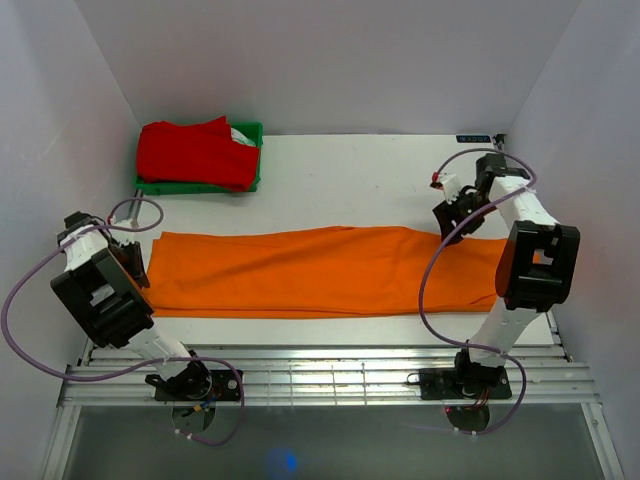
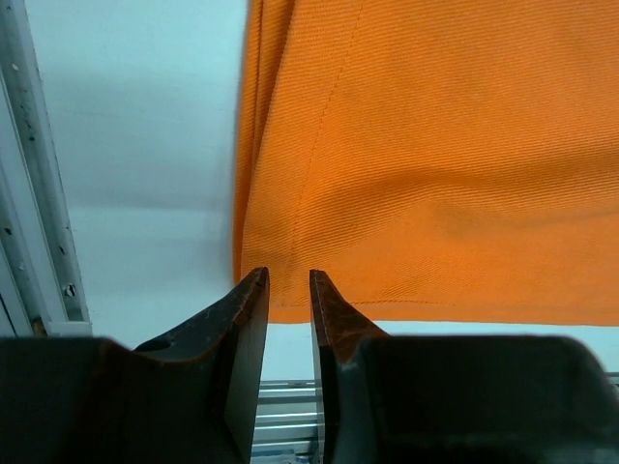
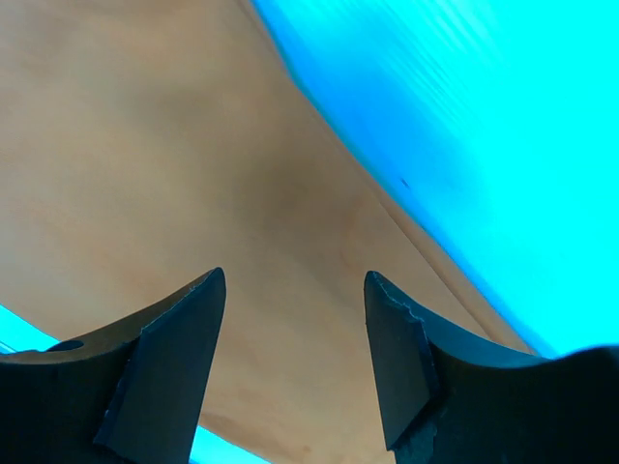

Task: Fold and stack the trousers
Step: Fold the trousers

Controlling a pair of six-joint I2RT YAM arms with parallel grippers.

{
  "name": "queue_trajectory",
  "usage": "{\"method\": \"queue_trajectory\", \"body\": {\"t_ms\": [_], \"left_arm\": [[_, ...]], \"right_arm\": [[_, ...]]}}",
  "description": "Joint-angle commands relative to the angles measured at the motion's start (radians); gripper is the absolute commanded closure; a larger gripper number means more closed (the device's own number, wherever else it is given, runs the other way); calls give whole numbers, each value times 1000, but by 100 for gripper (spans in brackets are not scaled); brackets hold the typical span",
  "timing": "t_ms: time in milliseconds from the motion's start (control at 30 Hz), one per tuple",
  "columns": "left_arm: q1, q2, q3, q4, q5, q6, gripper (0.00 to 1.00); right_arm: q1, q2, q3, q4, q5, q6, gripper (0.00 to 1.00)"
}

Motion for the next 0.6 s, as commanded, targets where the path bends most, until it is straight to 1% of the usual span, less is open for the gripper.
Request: {"method": "queue_trajectory", "body": {"t_ms": [0, 133, 267, 367, 433, 567], "left_arm": [[18, -5, -14, 6, -9, -50, 66], [44, -36, -59, 3, -12, -65, 66], [63, -51, -82, -5, 6, -46, 65], [64, -66, -117, -13, 12, -7, 61], [64, -83, -139, -4, 18, 10, 56], [64, -77, -149, 10, 29, -10, 52]], "right_arm": [[71, 46, 24, 25, -40, 88, 36], [118, 78, -6, 62, -46, 120, 36], [129, 95, -52, 102, -15, 120, 37], [129, 106, -74, 120, 8, 129, 38], [129, 112, -81, 130, 20, 132, 39], [131, 127, -97, 140, 34, 138, 40]]}}
